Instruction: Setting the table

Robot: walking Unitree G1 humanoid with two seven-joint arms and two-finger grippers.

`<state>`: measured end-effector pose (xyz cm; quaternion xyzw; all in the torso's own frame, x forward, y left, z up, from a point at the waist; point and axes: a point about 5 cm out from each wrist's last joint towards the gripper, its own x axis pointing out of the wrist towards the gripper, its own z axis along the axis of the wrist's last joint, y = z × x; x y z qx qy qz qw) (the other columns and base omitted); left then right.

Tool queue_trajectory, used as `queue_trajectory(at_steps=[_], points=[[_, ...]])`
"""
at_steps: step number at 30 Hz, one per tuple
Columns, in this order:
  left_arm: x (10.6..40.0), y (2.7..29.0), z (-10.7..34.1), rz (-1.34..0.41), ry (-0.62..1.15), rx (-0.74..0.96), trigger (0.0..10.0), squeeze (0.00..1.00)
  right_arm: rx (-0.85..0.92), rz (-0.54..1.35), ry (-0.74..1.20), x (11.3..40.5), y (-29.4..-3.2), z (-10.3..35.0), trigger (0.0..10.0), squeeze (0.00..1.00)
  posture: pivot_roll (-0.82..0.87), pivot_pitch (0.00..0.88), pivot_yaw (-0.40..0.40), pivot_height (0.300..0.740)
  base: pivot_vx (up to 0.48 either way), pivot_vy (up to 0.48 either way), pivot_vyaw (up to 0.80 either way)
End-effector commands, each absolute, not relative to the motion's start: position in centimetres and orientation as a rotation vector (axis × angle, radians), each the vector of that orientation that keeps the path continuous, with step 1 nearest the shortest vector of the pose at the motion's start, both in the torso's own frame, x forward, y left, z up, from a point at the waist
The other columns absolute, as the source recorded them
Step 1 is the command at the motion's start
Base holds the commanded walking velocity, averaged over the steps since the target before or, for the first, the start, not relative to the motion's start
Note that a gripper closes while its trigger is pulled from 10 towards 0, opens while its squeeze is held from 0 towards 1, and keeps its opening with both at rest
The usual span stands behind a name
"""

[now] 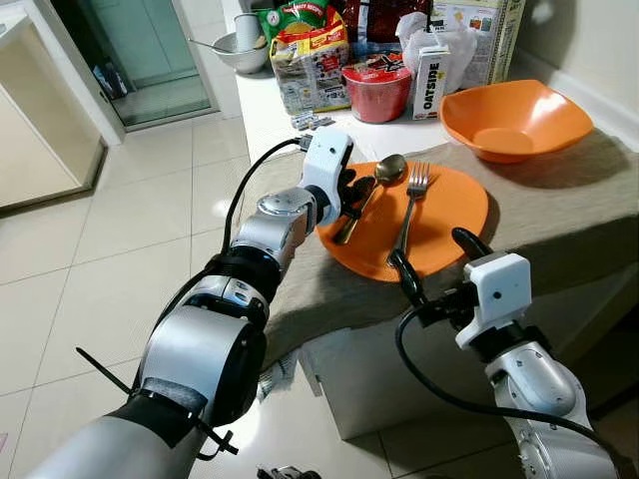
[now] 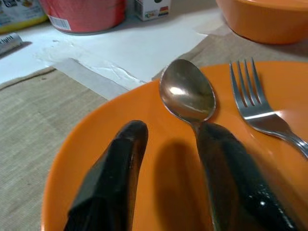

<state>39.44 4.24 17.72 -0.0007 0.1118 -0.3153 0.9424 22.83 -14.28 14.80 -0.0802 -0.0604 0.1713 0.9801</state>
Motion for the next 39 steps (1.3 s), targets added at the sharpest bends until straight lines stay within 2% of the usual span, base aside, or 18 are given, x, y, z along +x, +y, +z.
queue_trajectory(at_steps=[1, 8, 9, 10, 39], points=[[39.5, 4.5, 18.0, -0.649, 0.217, -0.004, 10.0, 1.0, -0.16, 0.357, -0.125, 23.0, -14.0, 14.8, 10.0, 0.0, -0.27, 0.023, 0.166, 0.74, 0.0, 0.0, 0.0], [39.3, 4.1, 18.1, -0.678, 0.22, 0.004, 10.0, 1.0, -0.159, 0.359, -0.126, 23.1, -13.9, 14.8, 10.0, 0.0, -0.27, 0.023, 0.166, 0.74, 0.0, 0.0, 0.0], [39.3, 4.0, 18.0, -0.683, 0.226, 0.007, 10.0, 0.29, -0.159, 0.359, -0.126, 23.1, -13.9, 14.8, 10.0, 0.0, -0.27, 0.023, 0.166, 0.74, 0.0, 0.0, 0.0], [39.3, 3.9, 18.0, -0.686, 0.228, 0.006, 10.0, 0.0, -0.159, 0.359, -0.126, 23.1, -13.9, 14.8, 10.0, 0.0, -0.27, 0.023, 0.166, 0.74, 0.0, 0.0, 0.0], [38.8, 3.7, 16.6, -0.707, 0.299, 0.032, 10.0, 0.0, -0.161, 0.355, -0.119, 22.9, -13.8, 14.8, 10.0, 0.0, -0.27, 0.038, 0.172, 0.74, 0.0, 0.0, 0.0]])
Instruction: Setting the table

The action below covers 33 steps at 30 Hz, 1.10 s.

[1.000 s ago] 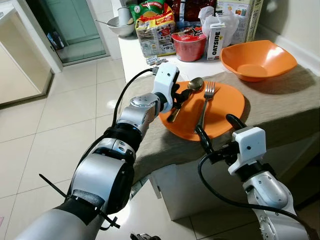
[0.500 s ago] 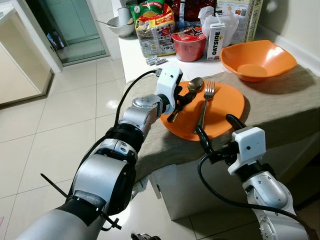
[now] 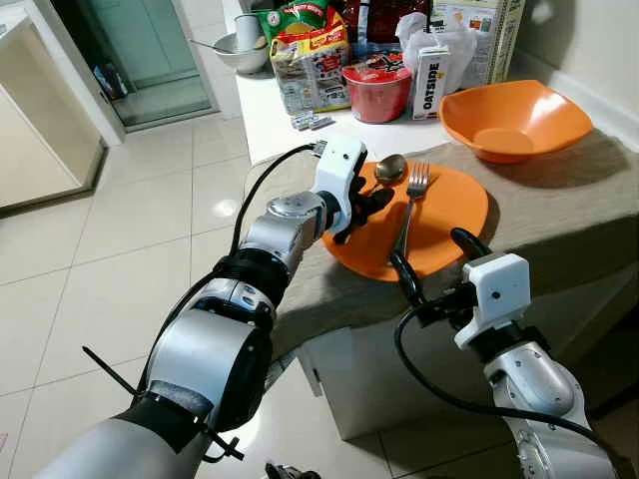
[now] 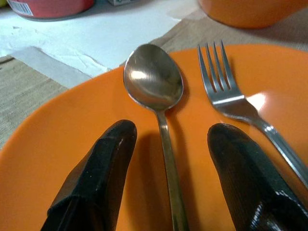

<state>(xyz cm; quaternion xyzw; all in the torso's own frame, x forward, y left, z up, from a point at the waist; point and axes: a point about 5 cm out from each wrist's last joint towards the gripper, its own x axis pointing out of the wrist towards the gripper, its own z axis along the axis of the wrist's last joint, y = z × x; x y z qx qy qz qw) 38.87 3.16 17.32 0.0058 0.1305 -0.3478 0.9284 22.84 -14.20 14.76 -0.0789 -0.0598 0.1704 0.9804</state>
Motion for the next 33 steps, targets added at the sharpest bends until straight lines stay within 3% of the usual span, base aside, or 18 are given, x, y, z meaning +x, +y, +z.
queue_trajectory(at_steps=[1, 12, 13, 14, 15, 33], points=[[38.75, 3.71, 16.51, -0.708, 0.301, 0.033, 10.0, 0.0, -0.161, 0.355, -0.119, 22.88, -13.82, 14.73, 10.0, 0.0, -0.27, 0.038, 0.172, 0.74, 0.0, 0.0, 0.0], [38.58, 3.81, 15.89, -0.713, 0.342, 0.07, 10.0, 0.0, -0.163, 0.354, -0.12, 22.96, -13.82, 14.82, 10.0, 0.0, -0.27, 0.046, 0.173, 0.74, 0.0, 0.0, 0.0], [38.57, 3.8, 15.85, -0.714, 0.345, 0.065, 4.8, 0.0, -0.164, 0.354, -0.121, 22.99, -13.84, 14.84, 10.0, 0.0, -0.27, 0.046, 0.172, 0.74, 0.0, 0.0, 0.0], [38.57, 3.8, 15.85, -0.714, 0.345, 0.065, 4.8, 0.0, -0.164, 0.354, -0.121, 22.99, -13.84, 14.84, 10.0, 0.0, -0.27, 0.046, 0.172, 0.74, 0.0, 0.0, 0.0], [38.55, 3.8, 15.85, -0.719, 0.348, 0.061, 0.0, 0.0, -0.165, 0.354, -0.121, 23.01, -13.84, 14.86, 10.0, 0.0, -0.27, 0.048, 0.171, 0.74, 0.0, 0.0, 0.0], [38.49, 3.74, 15.92, -0.741, 0.338, 0.049, 0.0, 0.0, -0.168, 0.356, -0.122, 23.11, -13.78, 14.79, 10.0, 0.0, -0.27, 0.037, 0.171, 0.74, 0.0, 0.0, 0.0]])
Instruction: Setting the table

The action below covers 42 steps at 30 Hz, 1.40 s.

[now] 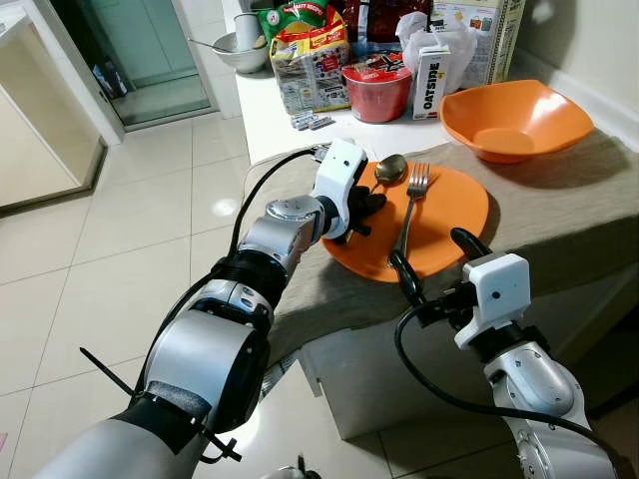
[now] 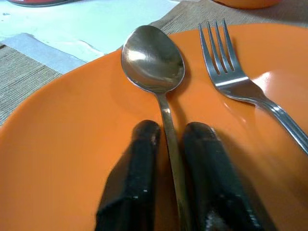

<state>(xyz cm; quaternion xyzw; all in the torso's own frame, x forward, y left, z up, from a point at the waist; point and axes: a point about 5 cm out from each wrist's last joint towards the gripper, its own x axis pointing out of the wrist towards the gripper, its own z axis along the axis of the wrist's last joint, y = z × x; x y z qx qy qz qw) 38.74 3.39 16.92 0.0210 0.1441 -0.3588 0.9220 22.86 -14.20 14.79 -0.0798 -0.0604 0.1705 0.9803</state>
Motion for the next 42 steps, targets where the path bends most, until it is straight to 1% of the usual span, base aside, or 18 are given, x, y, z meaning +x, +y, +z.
queue_trajectory(at_steps=[1, 14, 24, 34, 37, 42], points=[[38.5, 3.7, 15.9, -0.743, 0.336, 0.05, 0.0, 0.0, -0.168, 0.356, -0.122, 23.1, -13.8, 14.8, 10.0, 0.0, -0.27, 0.037, 0.171, 0.74, 0.0, 0.0, 0.0], [38.7, 3.7, 16.6, -0.735, 0.285, 0.028, 0.0, 0.0, -0.168, 0.357, -0.122, 23.1, -13.7, 14.7, 10.0, 0.0, -0.27, 0.026, 0.174, 0.74, 0.0, 0.0, 0.0], [39.4, 4.7, 17.6, -0.67, 0.241, 0.011, 0.0, 0.0, -0.169, 0.358, -0.123, 23.2, -13.6, 14.7, 10.0, 0.0, -0.27, 0.025, 0.173, 0.74, 0.0, 0.0, 0.0], [40.1, 5.0, 21.3, -0.636, 0.058, -0.01, 0.0, 0.0, -0.163, 0.354, -0.123, 23.7, -13.7, 14.6, 10.0, 0.0, -0.26, 0.02, 0.159, 0.74, 0.0, 0.0, 0.0], [40.1, 5.2, 21.7, -0.638, 0.056, -0.002, 0.0, 0.0, -0.16, 0.351, -0.124, 23.9, -13.6, 14.6, 10.0, 0.0, -0.26, 0.018, 0.159, 0.74, 0.0, 0.0, 0.0], [40.3, 6.1, 23.5, -0.599, -0.044, -0.009, 0.0, 0.0, -0.148, 0.335, -0.13, 24.5, -13.6, 14.6, 10.0, 0.0, -0.24, 0.005, 0.154, 0.74, 0.0, 0.0, 0.0]])
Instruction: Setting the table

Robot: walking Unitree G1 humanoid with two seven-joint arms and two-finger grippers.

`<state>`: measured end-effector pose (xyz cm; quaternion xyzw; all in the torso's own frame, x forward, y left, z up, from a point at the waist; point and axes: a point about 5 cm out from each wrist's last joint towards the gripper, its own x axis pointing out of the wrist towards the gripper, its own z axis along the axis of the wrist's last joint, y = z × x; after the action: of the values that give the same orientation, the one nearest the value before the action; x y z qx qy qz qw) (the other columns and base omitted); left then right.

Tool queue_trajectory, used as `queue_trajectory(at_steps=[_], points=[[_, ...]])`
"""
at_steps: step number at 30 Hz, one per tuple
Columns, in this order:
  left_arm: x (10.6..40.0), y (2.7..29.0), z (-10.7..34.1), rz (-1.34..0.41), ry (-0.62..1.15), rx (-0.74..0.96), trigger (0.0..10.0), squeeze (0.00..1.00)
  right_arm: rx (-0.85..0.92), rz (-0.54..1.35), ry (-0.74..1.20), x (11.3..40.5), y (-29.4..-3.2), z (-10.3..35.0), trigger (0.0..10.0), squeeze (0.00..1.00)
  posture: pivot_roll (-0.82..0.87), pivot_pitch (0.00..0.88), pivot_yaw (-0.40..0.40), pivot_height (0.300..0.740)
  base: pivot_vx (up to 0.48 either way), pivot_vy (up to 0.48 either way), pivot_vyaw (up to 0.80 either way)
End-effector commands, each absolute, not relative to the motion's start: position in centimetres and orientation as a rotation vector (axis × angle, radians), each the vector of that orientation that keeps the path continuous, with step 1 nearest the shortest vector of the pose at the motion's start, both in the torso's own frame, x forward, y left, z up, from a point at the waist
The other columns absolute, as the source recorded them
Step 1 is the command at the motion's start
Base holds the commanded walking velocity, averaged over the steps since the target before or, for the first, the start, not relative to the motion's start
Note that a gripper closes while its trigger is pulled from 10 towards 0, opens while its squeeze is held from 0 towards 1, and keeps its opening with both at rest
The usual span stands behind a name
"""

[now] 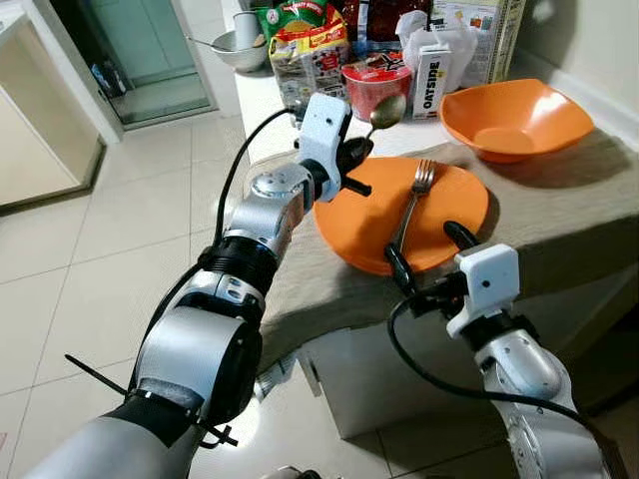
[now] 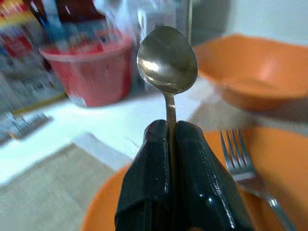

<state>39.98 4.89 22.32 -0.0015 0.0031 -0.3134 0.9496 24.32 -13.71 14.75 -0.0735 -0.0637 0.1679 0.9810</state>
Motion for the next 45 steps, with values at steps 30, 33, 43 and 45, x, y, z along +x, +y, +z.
queue_trajectory(at_steps=[30, 33, 43, 45], points=[[37.7, 13.2, 27.5, -0.363, -0.33, -0.181, 0.0, 0.0, -0.106, 0.314, -0.202, 28.4, -12.1, 15.4, 10.0, 0.0, -0.15, 0.0, 0.092, 0.74, 0.0, 0.0, 0.0], [37.1, 13.6, 27.4, -0.33, -0.34, -0.208, 0.0, 0.0, -0.104, 0.31, -0.206, 28.8, -12.0, 15.5, 10.0, 0.0, -0.15, 0.0, 0.087, 0.74, 0.0, 0.0, 0.0], [34.7, 12.8, 26.6, -0.299, -0.358, -0.312, 0.0, 0.0, -0.022, 0.401, -0.267, 30.2, -10.1, 17.9, 10.0, 0.0, -0.13, 0.0, 0.068, 0.74, 0.0, 0.0, 0.0], [34.2, 12.4, 26.6, -0.302, -0.375, -0.294, 0.0, 0.0, -0.012, 0.409, -0.271, 30.4, -10.1, 18.2, 10.0, 0.0, -0.13, 0.0, 0.065, 0.74, 0.0, 0.0, 0.0]])
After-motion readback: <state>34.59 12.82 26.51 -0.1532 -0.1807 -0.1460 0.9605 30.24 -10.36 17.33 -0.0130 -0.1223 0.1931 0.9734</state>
